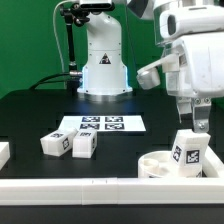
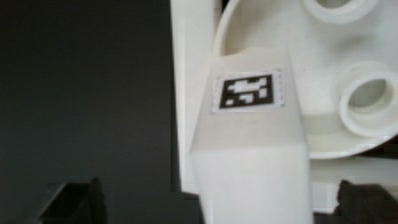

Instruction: Assemble stool

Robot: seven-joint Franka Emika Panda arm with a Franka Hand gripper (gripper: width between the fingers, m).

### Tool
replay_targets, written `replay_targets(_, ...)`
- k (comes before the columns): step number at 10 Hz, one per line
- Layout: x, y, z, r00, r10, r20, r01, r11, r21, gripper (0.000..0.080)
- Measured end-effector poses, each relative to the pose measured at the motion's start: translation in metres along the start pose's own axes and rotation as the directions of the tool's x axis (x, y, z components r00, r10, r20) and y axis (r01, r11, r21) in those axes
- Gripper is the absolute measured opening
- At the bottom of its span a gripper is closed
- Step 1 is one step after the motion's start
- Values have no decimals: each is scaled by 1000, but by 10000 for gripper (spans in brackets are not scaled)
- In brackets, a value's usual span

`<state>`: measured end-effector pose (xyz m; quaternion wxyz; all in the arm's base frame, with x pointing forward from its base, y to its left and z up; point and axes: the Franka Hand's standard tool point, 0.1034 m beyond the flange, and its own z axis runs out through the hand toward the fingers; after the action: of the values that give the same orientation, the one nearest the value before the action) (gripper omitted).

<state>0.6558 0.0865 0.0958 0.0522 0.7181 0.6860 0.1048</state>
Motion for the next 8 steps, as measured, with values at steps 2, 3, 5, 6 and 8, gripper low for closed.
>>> replay_targets(2,-7,-3,6,1000,10,3,-10,1000,10,649)
replay_targets(3,-9,-4,9,1000,15,4,-15,1000,16,649)
replay_targets(5,-10,-6,13,1000,24,4,-24,999,21,649)
replay_targets(6,-10,-6,13,1000,30,4,-30,999,22,548)
replay_targets(8,-8,-7,14,1000,29,4,-30,999,23,364)
